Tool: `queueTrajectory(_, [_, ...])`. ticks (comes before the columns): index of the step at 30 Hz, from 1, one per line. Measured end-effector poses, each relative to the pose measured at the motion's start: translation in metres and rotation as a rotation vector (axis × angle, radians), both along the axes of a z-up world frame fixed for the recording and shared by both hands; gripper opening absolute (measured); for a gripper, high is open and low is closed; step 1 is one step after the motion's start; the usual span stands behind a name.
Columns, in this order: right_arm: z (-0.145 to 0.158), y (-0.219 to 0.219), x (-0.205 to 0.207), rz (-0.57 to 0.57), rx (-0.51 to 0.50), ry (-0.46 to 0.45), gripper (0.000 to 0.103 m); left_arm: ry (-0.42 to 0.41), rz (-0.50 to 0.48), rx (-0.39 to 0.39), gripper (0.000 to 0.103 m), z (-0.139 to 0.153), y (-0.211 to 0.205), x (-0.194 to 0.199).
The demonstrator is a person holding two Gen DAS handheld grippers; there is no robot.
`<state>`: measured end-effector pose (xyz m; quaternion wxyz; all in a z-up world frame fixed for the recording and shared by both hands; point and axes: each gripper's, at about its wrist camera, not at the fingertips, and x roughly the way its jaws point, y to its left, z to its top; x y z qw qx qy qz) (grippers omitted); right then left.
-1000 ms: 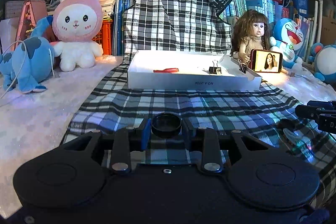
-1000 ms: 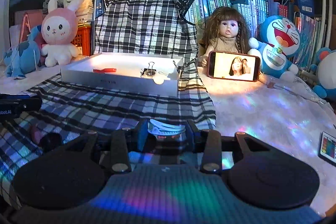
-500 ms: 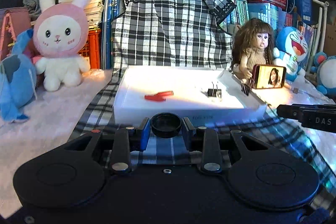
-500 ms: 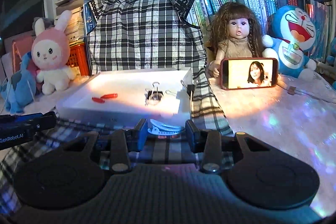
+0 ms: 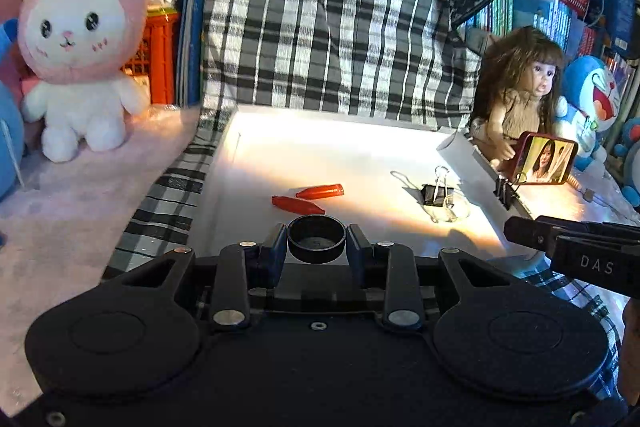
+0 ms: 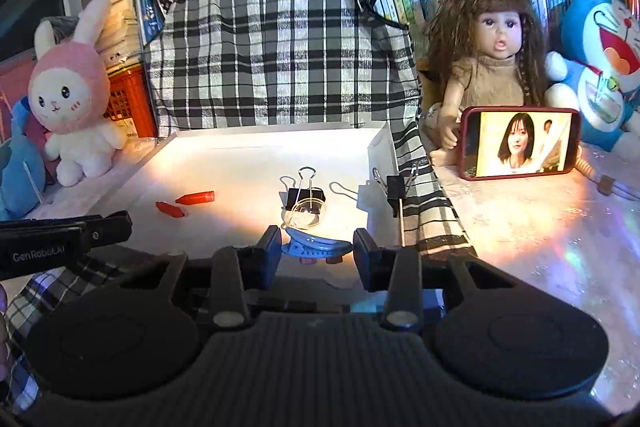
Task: Organize rigid objects
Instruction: 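Carry the black cap with the left tool while the right tool carries the plastic clip into the box, then open the left tool to release the cap while the right tool releases the clip in the box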
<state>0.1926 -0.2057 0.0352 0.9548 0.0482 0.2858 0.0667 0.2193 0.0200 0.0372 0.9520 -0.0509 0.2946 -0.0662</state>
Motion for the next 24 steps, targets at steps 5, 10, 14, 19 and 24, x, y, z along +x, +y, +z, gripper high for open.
queueTrajectory(5, [-0.008, 0.005, 0.017, 0.006, -0.014, 0.050, 0.045, 0.035, -0.007, 0.029, 0.030, -0.010, -0.003, 0.020])
queueTrajectory(10, [-0.016, 0.011, 0.030, 0.007, -0.022, 0.081, 0.045, 0.057, -0.004, 0.049, 0.030, -0.018, -0.006, 0.033])
queueTrajectory(14, [-0.020, 0.012, 0.038, 0.000, -0.013, 0.094, 0.045, 0.061, -0.003, 0.062, 0.030, -0.022, -0.010, 0.041])
queueTrajectory(19, [-0.022, 0.013, 0.047, -0.003, -0.019, 0.098, 0.045, 0.074, 0.008, 0.084, 0.031, -0.027, -0.013, 0.053])
queueTrajectory(24, [-0.025, 0.013, 0.056, -0.013, -0.020, 0.107, 0.045, 0.078, 0.010, 0.089, 0.031, -0.028, -0.014, 0.066])
